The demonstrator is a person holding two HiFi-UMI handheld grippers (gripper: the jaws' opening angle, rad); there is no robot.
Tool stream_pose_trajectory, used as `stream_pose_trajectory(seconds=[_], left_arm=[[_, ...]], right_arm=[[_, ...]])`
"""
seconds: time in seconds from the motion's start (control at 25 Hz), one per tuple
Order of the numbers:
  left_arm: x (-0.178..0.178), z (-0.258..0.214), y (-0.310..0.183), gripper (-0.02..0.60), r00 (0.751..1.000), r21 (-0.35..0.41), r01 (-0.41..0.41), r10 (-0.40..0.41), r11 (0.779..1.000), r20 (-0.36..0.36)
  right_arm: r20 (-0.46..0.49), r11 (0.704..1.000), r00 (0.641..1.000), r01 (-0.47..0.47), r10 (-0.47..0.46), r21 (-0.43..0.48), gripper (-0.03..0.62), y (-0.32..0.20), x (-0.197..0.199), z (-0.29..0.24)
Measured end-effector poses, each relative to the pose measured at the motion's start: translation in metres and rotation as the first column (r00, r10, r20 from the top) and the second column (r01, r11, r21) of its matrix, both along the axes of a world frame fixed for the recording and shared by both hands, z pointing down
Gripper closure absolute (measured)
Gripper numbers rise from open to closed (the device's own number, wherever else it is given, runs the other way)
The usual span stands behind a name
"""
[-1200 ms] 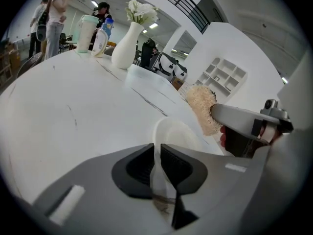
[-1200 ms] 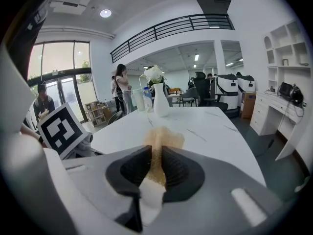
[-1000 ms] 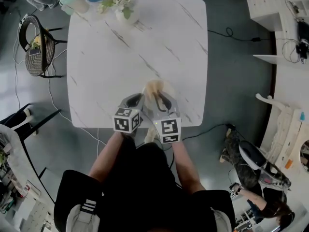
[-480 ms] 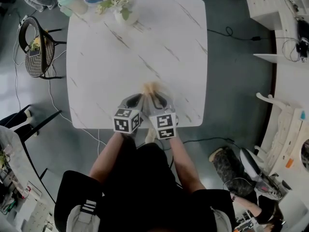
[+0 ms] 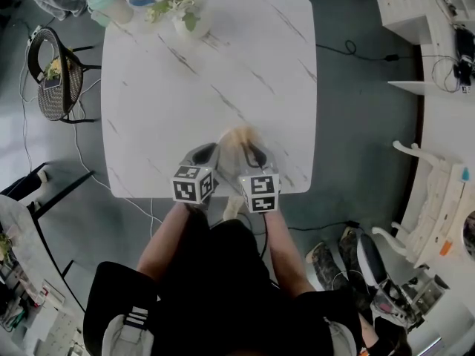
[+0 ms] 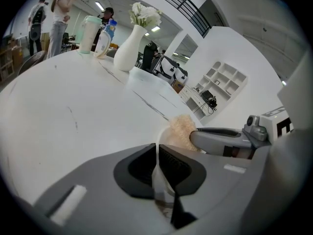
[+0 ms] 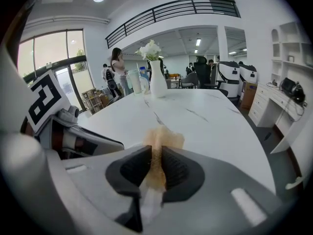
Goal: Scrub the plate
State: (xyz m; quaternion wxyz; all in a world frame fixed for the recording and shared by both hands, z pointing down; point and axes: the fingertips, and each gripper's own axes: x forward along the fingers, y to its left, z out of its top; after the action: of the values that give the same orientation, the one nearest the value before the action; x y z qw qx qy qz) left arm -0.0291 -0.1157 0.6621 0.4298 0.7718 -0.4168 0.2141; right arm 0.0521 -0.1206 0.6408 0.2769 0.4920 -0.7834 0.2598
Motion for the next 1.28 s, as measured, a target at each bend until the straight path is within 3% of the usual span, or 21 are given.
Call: stream_pose_trajectory(seconds=[0.68,1.08,1.28], left_arm=[[0.0,-0.001,0.0,0.557,1.0,0.008,0.012,-0.012,1.0,0.001],[0.0,-0.002,0.001,0.557,1.0,0.014,0.013,-0.013,1.0,0.002],[-0.001,-0.002,0.001,0.557,1.0,0.018,0.015,-0.015,1.0,-0.004]], right_arm=[[-0.032,0.994,0.993,-0.11,0.11,0.002,0.526,0.011,0.048,0.001],[-0.028,0.992,0.992,-0.123,0.124,0.015,0.526,0.012,0.05,-0.004],[-0.004,0.991,0.993,-0.119,0.119,0.069,0.526,0.008,0.043,-0.03]])
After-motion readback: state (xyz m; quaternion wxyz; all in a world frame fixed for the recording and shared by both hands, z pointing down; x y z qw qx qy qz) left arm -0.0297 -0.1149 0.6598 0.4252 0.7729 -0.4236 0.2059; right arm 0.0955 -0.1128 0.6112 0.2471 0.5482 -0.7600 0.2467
